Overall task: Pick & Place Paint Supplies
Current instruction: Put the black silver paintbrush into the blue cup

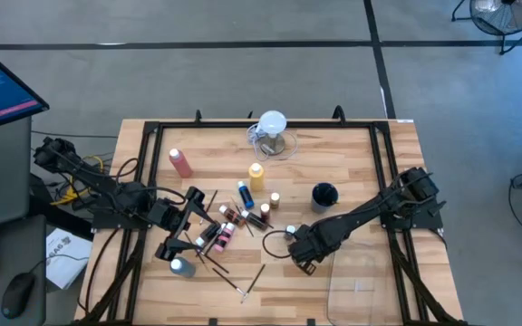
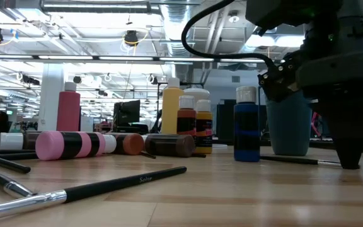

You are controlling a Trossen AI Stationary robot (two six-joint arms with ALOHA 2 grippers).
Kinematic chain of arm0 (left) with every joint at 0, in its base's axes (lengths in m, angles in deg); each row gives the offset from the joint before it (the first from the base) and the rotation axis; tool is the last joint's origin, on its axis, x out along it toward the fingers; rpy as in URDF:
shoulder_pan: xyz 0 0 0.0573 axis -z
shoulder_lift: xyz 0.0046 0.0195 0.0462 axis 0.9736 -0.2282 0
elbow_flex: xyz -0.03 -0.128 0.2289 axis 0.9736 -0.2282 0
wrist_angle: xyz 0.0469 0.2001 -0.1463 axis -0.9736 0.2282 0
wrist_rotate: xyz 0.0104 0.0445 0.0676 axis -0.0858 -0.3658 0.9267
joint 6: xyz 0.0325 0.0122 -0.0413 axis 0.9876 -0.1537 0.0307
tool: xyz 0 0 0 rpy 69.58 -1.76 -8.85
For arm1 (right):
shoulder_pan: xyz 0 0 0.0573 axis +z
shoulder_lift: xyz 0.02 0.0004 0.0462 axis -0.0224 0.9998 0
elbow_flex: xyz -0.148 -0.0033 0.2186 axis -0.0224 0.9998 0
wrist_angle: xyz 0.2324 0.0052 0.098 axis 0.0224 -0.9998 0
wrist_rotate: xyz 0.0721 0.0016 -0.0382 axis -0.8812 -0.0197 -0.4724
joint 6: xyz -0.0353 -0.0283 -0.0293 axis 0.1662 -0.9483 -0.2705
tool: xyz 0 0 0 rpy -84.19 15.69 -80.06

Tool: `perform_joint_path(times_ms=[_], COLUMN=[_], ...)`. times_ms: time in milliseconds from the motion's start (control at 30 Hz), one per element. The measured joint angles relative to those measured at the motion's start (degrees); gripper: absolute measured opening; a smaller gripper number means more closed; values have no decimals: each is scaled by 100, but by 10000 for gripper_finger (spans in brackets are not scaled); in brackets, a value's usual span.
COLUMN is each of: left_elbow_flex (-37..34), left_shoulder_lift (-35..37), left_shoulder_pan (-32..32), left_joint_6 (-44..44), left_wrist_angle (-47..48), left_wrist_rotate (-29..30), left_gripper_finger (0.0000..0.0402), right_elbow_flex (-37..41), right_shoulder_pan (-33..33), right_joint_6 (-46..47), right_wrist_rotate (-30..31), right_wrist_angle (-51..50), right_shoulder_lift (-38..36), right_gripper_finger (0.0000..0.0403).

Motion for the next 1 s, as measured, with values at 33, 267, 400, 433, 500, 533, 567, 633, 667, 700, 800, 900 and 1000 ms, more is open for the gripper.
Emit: perform_joint_path(times_ms=[33,267,400,433,500,533,567,633,667,700,800,900,1000], left_elbow_flex=[0,0,-1,-2,-2,-2,-2,-2,-2,-2,-2,-2,-2], left_shoulder_lift=[0,0,0,0,0,0,0,0,0,0,0,0,0], left_shoulder_pan=[0,0,0,0,0,0,0,1,0,0,0,0,2], left_joint_6=[0,-4,-4,-2,-2,-2,-4,-3,-4,-4,-2,34,157], left_wrist_angle=[-1,-2,3,4,6,9,12,15,16,20,20,20,20], left_wrist_rotate=[0,0,2,0,2,2,1,2,2,2,2,14,207], left_gripper_finger=[284,284,284,284,284,284,284,284,284,284,284,284,284], right_elbow_flex=[0,22,66,67,47,42,45,48,47,41,37,37,33], right_shoulder_pan=[0,103,197,200,204,228,261,298,325,341,378,488,614], right_joint_6=[-6,-56,32,77,153,185,215,245,246,257,332,323,298], right_wrist_rotate=[0,175,640,733,899,934,991,1092,1193,1334,1702,2079,2559], right_wrist_angle=[-4,3,-23,-30,-44,-54,-60,-82,-79,-80,-95,-83,-41], right_shoulder_lift=[0,-126,-330,-403,-590,-669,-730,-877,-981,-1079,-1363,-1690,-2005], right_gripper_finger=[9,2,1,1,0,0,0,0,0,0,0,0,0])
